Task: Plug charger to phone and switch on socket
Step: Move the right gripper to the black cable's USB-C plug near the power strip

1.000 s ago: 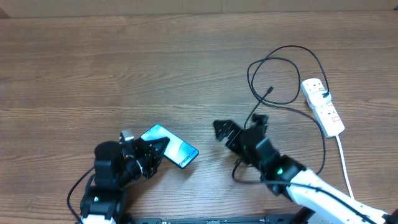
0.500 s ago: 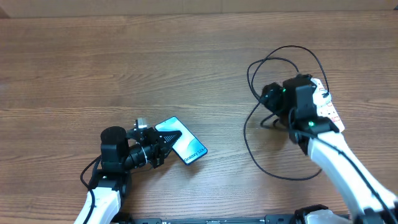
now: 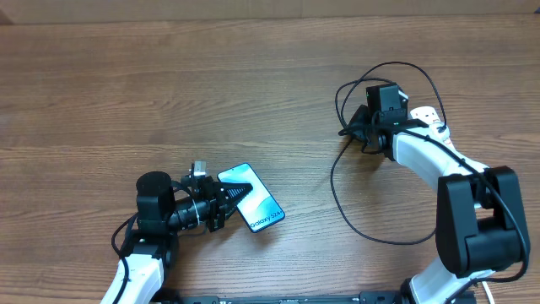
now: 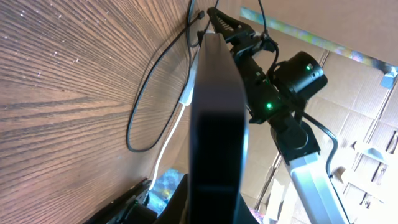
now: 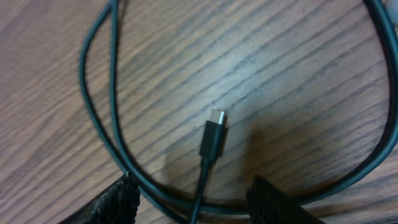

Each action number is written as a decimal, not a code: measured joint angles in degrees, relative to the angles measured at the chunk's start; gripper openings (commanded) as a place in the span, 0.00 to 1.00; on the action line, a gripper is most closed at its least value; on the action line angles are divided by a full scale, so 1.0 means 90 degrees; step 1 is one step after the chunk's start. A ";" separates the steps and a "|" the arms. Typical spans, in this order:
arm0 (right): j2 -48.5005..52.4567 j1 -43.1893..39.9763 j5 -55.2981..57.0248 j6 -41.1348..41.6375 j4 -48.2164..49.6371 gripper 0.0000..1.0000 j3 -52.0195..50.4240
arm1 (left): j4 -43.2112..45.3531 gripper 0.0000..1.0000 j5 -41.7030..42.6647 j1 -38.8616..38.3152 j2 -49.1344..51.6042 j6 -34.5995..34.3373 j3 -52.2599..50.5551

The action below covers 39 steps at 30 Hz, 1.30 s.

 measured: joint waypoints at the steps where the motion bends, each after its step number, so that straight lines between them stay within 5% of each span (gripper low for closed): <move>1: 0.0027 0.0000 -0.0002 0.0002 0.0027 0.50 0.0000 | 0.0002 0.04 0.0012 0.0000 0.0000 0.0000 0.0000; 20: 0.0301 -0.0002 0.0007 0.0187 0.0199 0.43 0.0000 | 0.0000 0.04 0.0041 0.0000 0.0000 0.0000 0.0000; 29: 0.0622 0.0005 0.0170 0.0175 0.0117 0.23 0.0270 | 0.0000 0.04 0.0044 0.0000 0.0000 0.0000 0.0000; 39: 0.0651 0.0005 0.0219 0.0168 -0.0396 0.25 0.0447 | 0.0000 0.04 0.0044 0.0000 0.0000 0.0000 0.0000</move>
